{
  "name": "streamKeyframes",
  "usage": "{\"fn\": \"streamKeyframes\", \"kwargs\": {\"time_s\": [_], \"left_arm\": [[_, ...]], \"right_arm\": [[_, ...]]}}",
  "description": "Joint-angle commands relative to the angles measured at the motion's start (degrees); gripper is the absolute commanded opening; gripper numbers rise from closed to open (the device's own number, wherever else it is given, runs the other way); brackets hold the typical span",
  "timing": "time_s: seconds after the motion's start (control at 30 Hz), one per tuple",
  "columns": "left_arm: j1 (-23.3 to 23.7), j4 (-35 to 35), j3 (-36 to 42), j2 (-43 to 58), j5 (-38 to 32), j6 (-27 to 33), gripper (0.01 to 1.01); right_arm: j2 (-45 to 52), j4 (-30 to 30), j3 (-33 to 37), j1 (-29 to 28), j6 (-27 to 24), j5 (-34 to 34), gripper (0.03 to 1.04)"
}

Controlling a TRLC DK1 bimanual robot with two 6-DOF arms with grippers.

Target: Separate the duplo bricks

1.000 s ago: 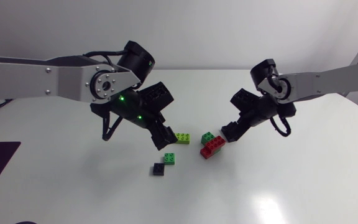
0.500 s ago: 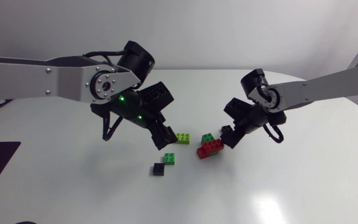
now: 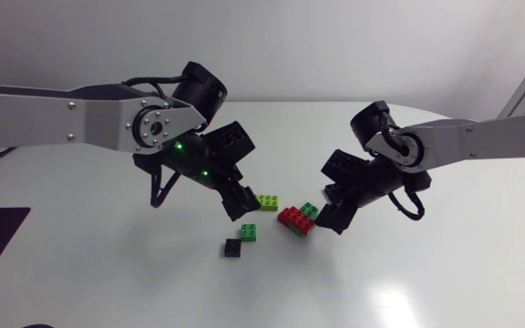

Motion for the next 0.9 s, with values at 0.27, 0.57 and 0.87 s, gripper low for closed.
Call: {"fn": "streamKeyframes", "kwargs": {"time_s": [0.27, 0.57, 0.87], "left_arm": [[-1.46, 1.42, -1.60, -0.18, 0.74, 1.56, 0.972], [-1.20, 2.38, -1.86, -0.09, 0.74, 1.74, 0.972], [-1.11, 2.82, -2.92, -0.09, 0.74, 2.00, 0.972]], "right_arm": [[-0.93, -2.06, -0.41, 4.08, 4.16, 6.15, 0.98], [-1.81, -2.50, -2.08, 9.62, 11.54, 10.63, 0.98], [2.14, -0.30, -2.60, 10.94, 16.02, 12.13, 0.93]]}}
